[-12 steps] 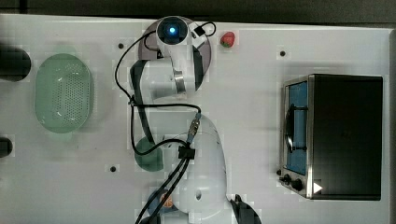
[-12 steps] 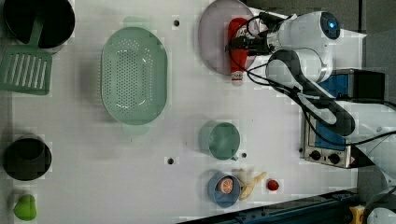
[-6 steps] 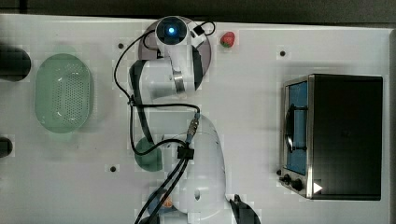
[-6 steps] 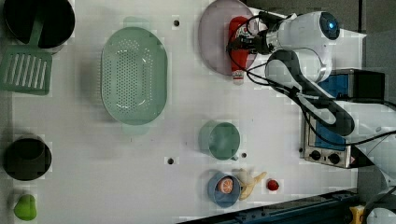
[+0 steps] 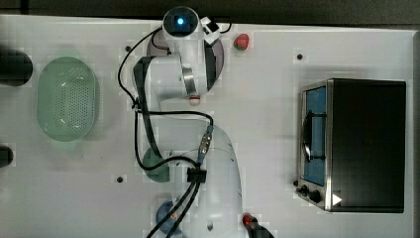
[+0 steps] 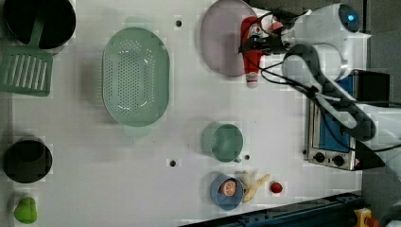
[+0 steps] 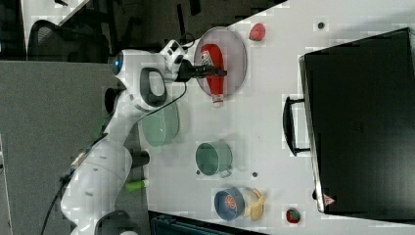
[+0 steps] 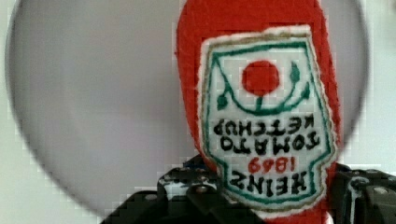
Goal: Pick ketchup from plate and place it on table.
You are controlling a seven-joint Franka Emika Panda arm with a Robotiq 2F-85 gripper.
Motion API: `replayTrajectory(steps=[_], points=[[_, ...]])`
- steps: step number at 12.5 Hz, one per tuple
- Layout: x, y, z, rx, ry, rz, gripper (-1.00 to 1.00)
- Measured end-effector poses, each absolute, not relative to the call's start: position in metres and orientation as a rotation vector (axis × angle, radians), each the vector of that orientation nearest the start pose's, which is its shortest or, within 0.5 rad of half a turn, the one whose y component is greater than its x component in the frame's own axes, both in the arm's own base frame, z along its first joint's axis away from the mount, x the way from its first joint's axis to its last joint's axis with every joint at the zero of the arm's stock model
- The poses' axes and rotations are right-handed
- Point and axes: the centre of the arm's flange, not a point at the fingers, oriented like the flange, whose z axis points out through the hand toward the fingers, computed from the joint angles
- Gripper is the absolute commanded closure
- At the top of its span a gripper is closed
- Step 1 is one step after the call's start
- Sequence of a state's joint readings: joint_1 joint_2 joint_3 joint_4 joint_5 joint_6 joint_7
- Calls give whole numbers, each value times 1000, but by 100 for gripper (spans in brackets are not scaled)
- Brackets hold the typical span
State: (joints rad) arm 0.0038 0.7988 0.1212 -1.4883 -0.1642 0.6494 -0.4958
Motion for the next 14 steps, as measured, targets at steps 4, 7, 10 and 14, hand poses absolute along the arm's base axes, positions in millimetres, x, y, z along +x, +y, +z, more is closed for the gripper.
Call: replayTrajectory(steps=[4, 7, 10, 14], points=[[711, 65, 311, -3180, 177, -62, -19], [699, 51, 402, -3070, 298, -186, -19], [652, 17, 446, -3077, 379, -212, -19], [588, -29, 424, -3083, 516, -114, -19]])
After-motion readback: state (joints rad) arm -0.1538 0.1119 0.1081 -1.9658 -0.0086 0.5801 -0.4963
